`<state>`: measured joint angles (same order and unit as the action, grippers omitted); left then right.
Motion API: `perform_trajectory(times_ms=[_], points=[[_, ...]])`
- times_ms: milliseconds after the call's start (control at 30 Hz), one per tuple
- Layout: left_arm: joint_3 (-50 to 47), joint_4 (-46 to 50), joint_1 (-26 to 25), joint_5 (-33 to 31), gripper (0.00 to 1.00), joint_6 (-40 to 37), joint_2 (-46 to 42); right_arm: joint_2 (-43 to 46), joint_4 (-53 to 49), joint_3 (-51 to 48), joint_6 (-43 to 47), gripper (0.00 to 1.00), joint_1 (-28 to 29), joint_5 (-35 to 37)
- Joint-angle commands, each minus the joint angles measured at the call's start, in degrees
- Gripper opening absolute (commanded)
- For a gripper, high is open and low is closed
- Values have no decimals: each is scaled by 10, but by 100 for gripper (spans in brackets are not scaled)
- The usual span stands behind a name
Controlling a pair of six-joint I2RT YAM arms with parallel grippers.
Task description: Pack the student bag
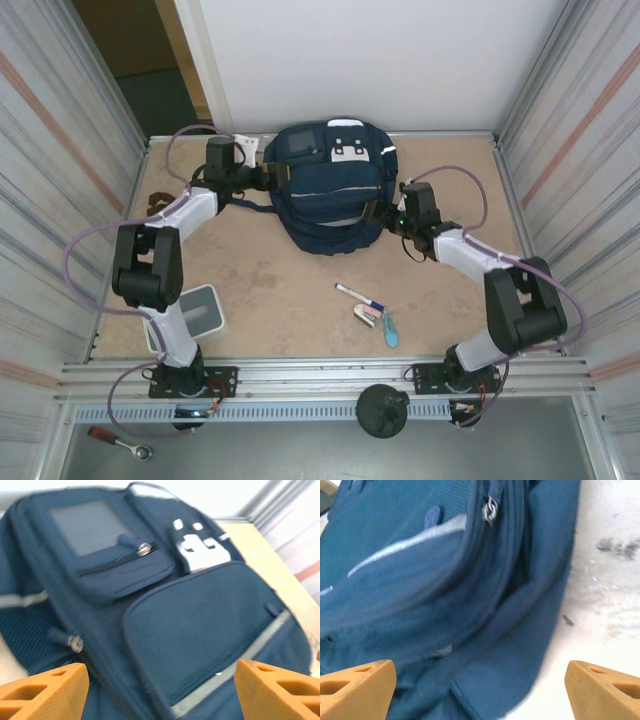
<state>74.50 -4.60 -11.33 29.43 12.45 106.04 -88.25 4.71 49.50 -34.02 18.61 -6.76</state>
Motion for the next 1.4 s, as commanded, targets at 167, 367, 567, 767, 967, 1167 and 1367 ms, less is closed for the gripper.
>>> perform_trajectory(times_ms=[167,367,567,767,967,1167,1367], points=[[2,16,-30,21,74,91,52,-143,35,102,-50,84,-23,-44],[-50,-39,-77,47,71,112,49,-185,12,130,-31,81,-45,-91],[-113,-109,-161,45,69,140,32,-163,-25,112,12,79,-77,-89],[-65,-105,-269,25,68,134,74,-147,-72,109,44,78,-122,-91],[21,5,-327,-18,69,27,70,-144,-132,157,55,79,-179,-115],[-86,11,-319,-132,72,-145,-59,-65,-138,109,56,80,-176,-78],[-162,15,-230,-203,73,-290,-160,36,-117,10,33,79,-96,-27]])
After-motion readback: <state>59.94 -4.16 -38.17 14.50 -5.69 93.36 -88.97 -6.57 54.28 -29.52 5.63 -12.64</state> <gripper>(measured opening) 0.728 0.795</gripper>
